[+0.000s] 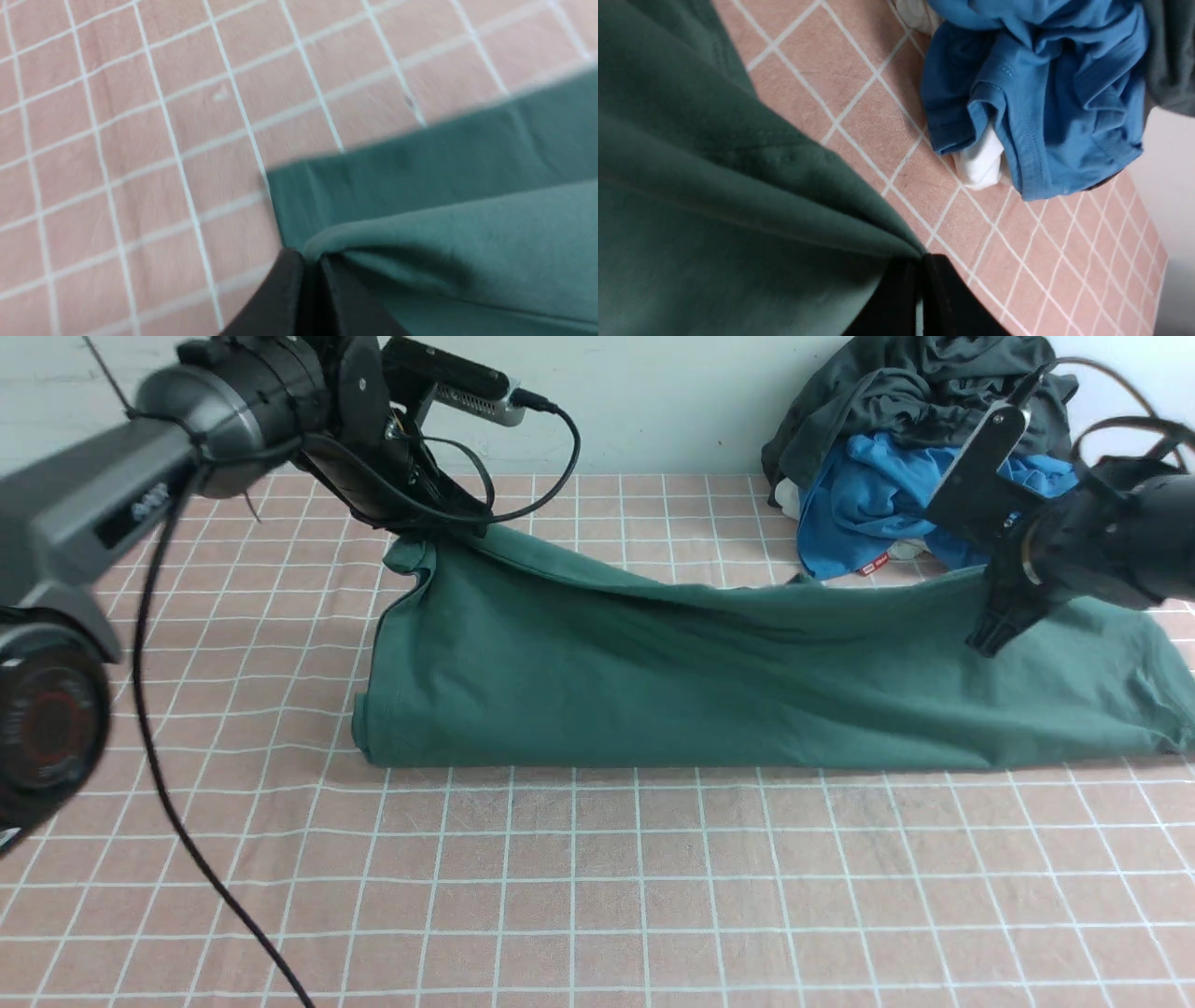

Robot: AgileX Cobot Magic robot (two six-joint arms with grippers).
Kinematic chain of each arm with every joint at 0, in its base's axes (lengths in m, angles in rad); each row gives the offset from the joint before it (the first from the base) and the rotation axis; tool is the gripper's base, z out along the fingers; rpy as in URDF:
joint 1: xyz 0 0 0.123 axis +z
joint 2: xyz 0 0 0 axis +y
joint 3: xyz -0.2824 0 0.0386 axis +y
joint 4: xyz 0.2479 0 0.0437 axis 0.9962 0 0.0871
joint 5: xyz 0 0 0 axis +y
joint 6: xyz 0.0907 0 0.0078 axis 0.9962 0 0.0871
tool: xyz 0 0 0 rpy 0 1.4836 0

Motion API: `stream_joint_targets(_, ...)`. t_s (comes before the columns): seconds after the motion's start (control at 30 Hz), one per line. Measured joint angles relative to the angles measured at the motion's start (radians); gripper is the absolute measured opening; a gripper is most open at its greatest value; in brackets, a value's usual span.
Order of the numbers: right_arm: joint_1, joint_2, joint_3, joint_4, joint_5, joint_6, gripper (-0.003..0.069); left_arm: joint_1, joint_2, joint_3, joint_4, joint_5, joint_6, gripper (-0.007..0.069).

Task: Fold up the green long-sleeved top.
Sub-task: Use both arms to drag the lower edge of the fabric forward and fold it over the upper edge, then use the right arm to clamp the right edge of the fabric

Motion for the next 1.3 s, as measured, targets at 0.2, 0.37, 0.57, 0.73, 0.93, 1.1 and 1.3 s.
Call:
stream_joint_targets(0.2, 0.0, 0.122, -0.187, 0.127, 0.158, 0.124, 0.0154, 0.03, 0.225, -0.293, 0.002, 0.065, -0.044, 0.0267)
stream_joint_targets(0.37, 0.003, 0.109, -0.263, 0.294, 0.288, 0.072, 0.0227, 0.036, 0.248, -0.411, 0.002, 0.148, -0.045, 0.0468)
stream_joint_targets(0.57, -0.06, 0.082, -0.291, 0.665, 0.513, -0.202, 0.0235, 0.036, 0.221, -0.494, -0.096, 0.408, 0.023, 0.0475)
stream_joint_targets(0.73, -0.227, 0.125, -0.291, 1.0, 0.623, -0.333, 0.0236, 0.032, 0.205, -0.399, -0.279, 0.444, 0.085, 0.0322)
stream_joint_targets(0.93, -0.374, 0.135, -0.29, 1.025, 0.63, -0.31, 0.024, -0.018, 0.124, -0.123, -0.315, 0.443, 0.132, 0.0099)
stream_joint_targets(1.1, -0.419, 0.148, -0.29, 0.959, 0.584, -0.28, 0.0293, -0.049, 0.029, 0.078, -0.293, 0.44, 0.184, 0.0017)
stream_joint_targets(1.3, -0.421, 0.173, -0.29, 0.87, 0.555, -0.223, 0.0432, -0.049, -0.137, 0.236, -0.243, 0.438, 0.192, 0.0016)
